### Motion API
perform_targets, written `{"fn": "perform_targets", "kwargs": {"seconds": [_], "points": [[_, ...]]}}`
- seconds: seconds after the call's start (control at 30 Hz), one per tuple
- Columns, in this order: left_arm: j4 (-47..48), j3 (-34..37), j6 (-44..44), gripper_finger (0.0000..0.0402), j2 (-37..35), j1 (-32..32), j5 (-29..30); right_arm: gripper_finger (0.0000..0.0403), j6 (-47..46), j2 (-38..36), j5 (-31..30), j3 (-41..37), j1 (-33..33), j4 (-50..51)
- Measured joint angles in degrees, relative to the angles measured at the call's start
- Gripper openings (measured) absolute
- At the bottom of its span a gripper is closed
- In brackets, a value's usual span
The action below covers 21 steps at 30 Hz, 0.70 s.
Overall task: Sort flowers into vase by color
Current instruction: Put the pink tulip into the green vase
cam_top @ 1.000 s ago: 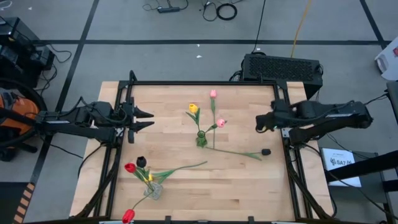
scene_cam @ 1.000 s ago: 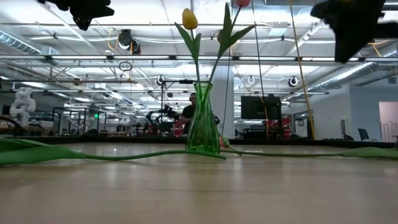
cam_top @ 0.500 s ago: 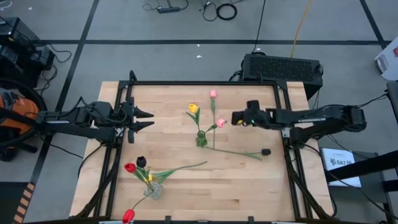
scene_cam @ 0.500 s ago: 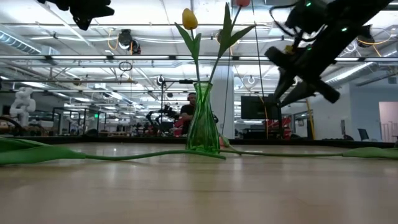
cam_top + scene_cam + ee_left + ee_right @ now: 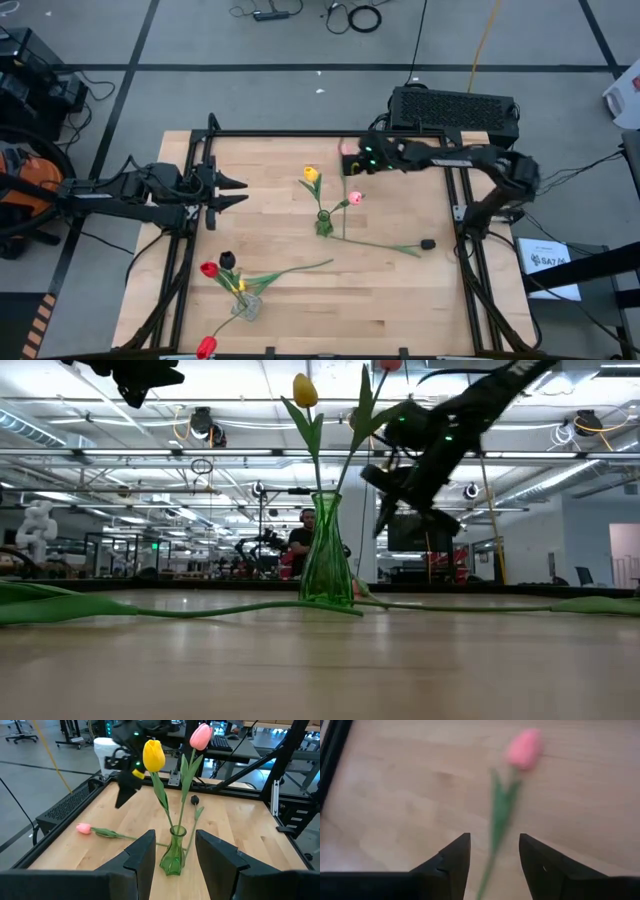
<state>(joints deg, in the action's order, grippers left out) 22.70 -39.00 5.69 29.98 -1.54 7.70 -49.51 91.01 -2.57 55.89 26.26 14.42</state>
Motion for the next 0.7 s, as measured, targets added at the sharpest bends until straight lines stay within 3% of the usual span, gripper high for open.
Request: {"fn": "perform_targets", "kwargs": {"seconds": [0.1,0.23,0.33,0.7], "points": [[0.0,0.0,0.0,0.0145,0.0,0.0,0.0,0.0153,2.4,5.9,0.6,8.6,-0.1,7.0],[0.1,0.0,0.0,0.0145,0.0,0.0,0.0,0.0146,4.8,13.6,-4.3,19.6,0.0,19.6],[0.2,0.0,0.0,0.0145,0.0,0.0,0.0,0.0146,5.7,18.0,-4.9,25.1,0.0,22.5],[0.7,0.0,0.0,0.0145,0.0,0.0,0.0,0.0146,3.5,27.1,-3.1,28.0,0.5,24.1]]}}
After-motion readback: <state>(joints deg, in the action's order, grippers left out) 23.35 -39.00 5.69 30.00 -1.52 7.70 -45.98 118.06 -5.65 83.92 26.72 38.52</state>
